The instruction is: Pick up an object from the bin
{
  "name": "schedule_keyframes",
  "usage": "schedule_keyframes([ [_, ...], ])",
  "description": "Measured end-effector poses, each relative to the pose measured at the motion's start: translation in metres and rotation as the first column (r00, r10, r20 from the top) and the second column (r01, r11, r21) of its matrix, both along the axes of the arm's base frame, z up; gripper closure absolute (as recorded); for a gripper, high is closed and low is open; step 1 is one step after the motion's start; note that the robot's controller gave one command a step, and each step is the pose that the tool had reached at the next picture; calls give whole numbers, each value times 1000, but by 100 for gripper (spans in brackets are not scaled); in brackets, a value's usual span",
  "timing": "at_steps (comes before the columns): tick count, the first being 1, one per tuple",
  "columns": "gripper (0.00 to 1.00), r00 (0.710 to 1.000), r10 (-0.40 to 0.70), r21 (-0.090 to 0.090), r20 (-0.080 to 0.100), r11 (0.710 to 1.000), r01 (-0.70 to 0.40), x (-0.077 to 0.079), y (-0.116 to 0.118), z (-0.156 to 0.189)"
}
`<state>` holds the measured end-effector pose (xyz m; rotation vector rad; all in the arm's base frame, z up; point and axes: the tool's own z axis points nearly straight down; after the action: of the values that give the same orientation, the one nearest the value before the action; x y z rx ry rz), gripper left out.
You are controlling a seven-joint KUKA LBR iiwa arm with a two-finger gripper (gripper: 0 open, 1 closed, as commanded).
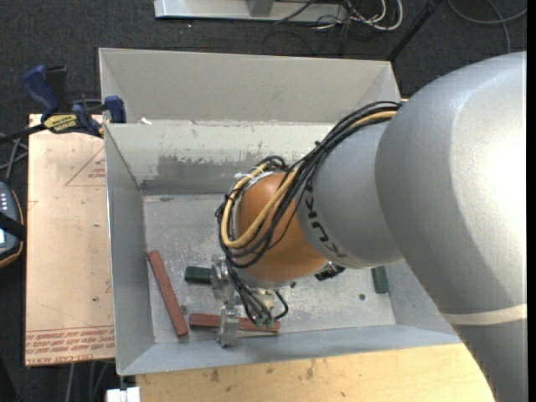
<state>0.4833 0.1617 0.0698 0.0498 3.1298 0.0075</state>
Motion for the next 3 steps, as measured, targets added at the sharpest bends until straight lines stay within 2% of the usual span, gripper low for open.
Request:
schedule_keyframes([
  [1, 0, 1000, 27, -4, -12, 1000, -27, -5, -9, 61],
  [2, 0, 1000, 2, -1, -4, 1000, -2, 2, 0, 3],
  [3, 0, 999, -50, -1, 1, 999, 50, 2, 4, 2],
])
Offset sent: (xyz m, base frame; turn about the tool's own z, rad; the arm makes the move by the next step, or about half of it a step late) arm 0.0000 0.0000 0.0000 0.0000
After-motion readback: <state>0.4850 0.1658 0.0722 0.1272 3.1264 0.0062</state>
